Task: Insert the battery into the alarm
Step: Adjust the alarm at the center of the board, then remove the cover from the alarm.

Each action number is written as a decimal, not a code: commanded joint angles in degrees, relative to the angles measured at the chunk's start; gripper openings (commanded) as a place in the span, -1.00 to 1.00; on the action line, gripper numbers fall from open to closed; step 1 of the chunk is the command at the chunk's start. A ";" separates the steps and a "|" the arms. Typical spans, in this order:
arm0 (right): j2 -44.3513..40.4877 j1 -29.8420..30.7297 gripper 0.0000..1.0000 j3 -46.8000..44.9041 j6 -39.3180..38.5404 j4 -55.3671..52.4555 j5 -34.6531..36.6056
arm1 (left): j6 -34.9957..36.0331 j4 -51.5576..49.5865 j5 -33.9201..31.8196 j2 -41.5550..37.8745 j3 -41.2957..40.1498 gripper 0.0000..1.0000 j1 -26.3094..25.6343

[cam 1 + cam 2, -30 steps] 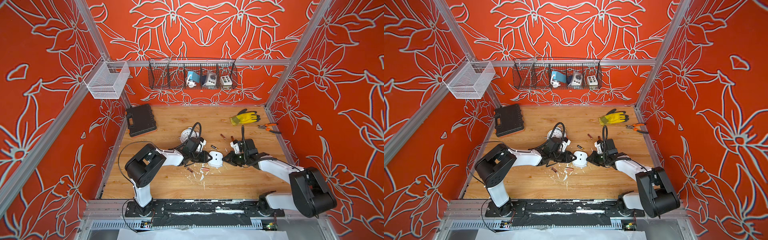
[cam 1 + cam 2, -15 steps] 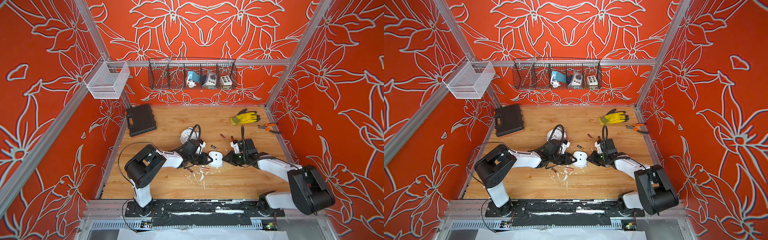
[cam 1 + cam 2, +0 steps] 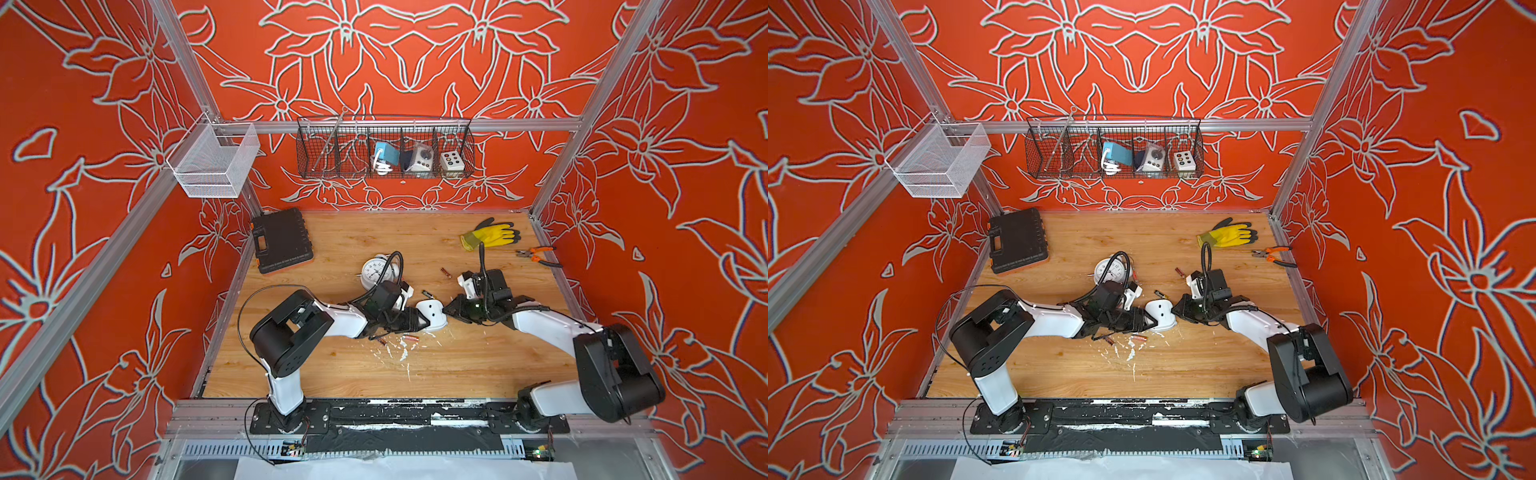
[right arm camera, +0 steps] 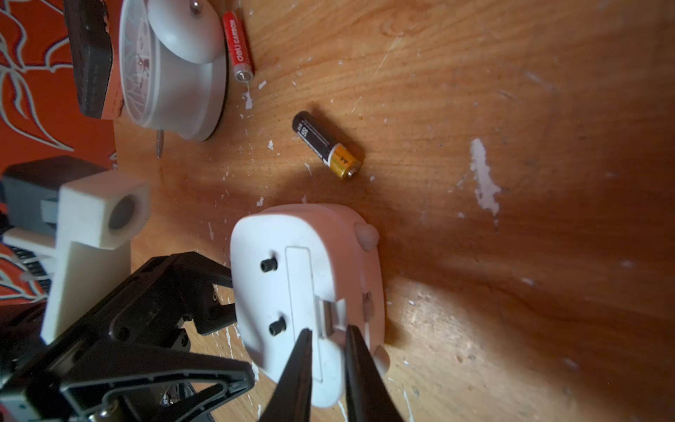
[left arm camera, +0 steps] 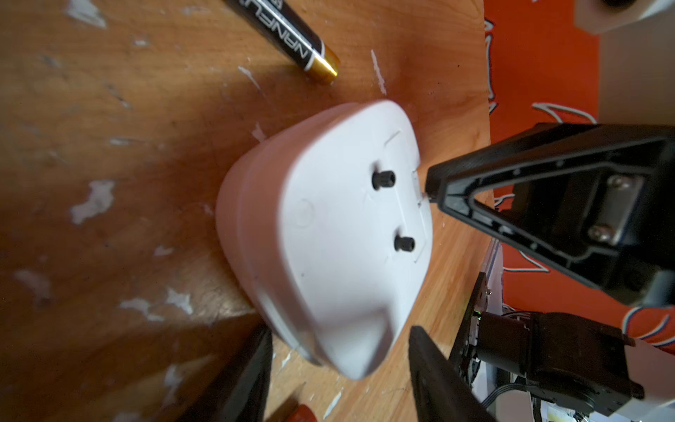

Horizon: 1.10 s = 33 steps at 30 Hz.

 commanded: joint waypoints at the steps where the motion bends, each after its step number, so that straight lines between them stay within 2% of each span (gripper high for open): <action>1: -2.37 0.48 -0.57 0.87 -2.83 -3.14 3.05 | -0.74 -2.04 -1.51 0.24 0.30 0.18 -0.08; 10: -0.57 1.08 -0.57 1.99 -3.42 -2.53 2.17 | 0.10 -6.28 -5.49 0.99 2.18 0.07 0.10; 19: 2.43 1.91 -0.58 4.30 -3.98 -2.10 1.19 | 0.55 -7.40 -5.96 1.64 2.54 -0.05 0.27; 33: 5.73 2.57 -0.59 3.56 -4.37 -0.62 1.62 | 1.16 -8.76 -6.21 1.92 2.89 -0.05 0.23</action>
